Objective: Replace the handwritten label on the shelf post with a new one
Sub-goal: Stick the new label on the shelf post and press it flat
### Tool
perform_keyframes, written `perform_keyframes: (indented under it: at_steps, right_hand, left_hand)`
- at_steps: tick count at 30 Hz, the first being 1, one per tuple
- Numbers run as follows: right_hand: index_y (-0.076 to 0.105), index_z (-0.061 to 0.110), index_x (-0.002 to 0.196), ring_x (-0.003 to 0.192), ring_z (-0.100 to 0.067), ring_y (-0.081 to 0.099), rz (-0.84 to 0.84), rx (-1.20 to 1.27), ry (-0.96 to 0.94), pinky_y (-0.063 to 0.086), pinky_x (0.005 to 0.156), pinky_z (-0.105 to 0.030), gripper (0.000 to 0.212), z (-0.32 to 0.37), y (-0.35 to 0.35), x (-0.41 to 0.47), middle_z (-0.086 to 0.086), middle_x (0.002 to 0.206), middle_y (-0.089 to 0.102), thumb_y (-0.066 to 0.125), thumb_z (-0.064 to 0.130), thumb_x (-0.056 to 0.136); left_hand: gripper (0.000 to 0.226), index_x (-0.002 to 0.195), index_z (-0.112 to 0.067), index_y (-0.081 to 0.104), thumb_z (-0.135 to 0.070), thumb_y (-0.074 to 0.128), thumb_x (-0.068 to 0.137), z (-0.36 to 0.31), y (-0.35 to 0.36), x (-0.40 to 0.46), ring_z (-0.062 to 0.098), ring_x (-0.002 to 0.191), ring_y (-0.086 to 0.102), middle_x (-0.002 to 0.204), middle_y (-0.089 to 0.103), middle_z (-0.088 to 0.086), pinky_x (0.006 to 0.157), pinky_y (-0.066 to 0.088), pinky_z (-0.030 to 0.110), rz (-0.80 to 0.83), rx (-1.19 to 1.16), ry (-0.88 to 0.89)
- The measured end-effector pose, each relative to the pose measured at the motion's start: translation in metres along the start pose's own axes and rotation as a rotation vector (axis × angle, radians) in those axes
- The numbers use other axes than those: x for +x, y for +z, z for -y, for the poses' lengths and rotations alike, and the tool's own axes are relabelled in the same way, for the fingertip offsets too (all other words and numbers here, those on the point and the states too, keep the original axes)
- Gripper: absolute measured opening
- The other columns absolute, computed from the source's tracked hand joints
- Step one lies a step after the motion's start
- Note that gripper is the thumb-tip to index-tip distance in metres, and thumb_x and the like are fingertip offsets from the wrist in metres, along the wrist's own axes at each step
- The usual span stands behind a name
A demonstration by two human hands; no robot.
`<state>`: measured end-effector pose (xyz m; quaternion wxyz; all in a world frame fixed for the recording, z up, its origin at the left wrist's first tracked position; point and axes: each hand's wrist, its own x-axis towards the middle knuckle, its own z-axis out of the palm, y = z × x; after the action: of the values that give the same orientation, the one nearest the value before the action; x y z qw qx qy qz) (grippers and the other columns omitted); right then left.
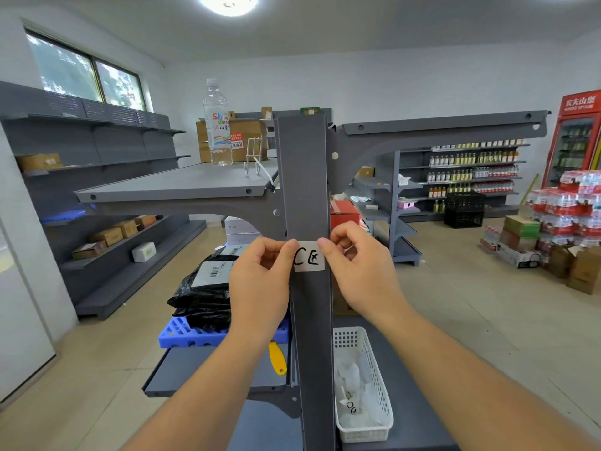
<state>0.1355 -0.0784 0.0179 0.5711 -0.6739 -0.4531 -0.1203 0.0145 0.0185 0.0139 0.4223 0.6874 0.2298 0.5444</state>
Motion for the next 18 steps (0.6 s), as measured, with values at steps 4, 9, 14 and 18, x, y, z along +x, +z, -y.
perform_keyframes:
  at_steps: [4,9,14,18]
  right_hand:
    - [0.065,0.021,0.094,0.069,0.007,0.056,0.01,0.05,0.001,0.045,0.06,-0.009,0.01,0.001,-0.004,-0.002,0.009,0.078,0.063,0.062,0.028,0.1]
    - [0.06,0.026,0.101,0.065,-0.004,0.051,0.028,0.025,0.004,0.049,0.062,-0.018,0.024,-0.007,0.002,-0.01,0.002,0.086,0.061,0.078,0.032,0.086]
    - [0.059,0.026,0.104,0.069,-0.014,0.055,0.036,-0.007,0.008,0.052,0.064,-0.024,0.034,-0.01,0.004,-0.015,0.01,0.083,0.059,0.08,0.041,0.083]
    - [0.059,0.028,0.106,0.068,-0.012,0.056,0.081,0.006,0.013,0.052,0.064,-0.02,0.024,-0.013,0.0,-0.015,0.015,0.089,0.064,0.076,0.03,0.089]
  left_hand:
    - [0.019,0.084,-0.019,0.074,-0.029,0.067,0.099,0.001,-0.001,-0.001,-0.005,0.068,0.067,0.08,0.075,-0.012,0.058,0.053,0.011,0.024,-0.08,-0.043]
    - [0.005,0.096,-0.031,0.071,-0.029,0.074,0.094,0.008,-0.004,-0.008,0.003,0.074,0.066,0.081,0.071,-0.007,0.064,0.053,0.015,0.045,0.002,0.028]
    - [0.026,0.096,-0.049,0.061,-0.033,0.079,0.089,0.016,-0.005,-0.014,0.007,0.079,0.067,0.087,0.069,-0.012,0.067,0.057,0.016,0.104,0.143,0.057]
    - [0.018,0.103,-0.041,0.07,-0.03,0.077,0.092,0.022,-0.009,-0.013,0.006,0.078,0.069,0.087,0.073,-0.017,0.067,0.054,0.012,0.114,0.1,0.023]
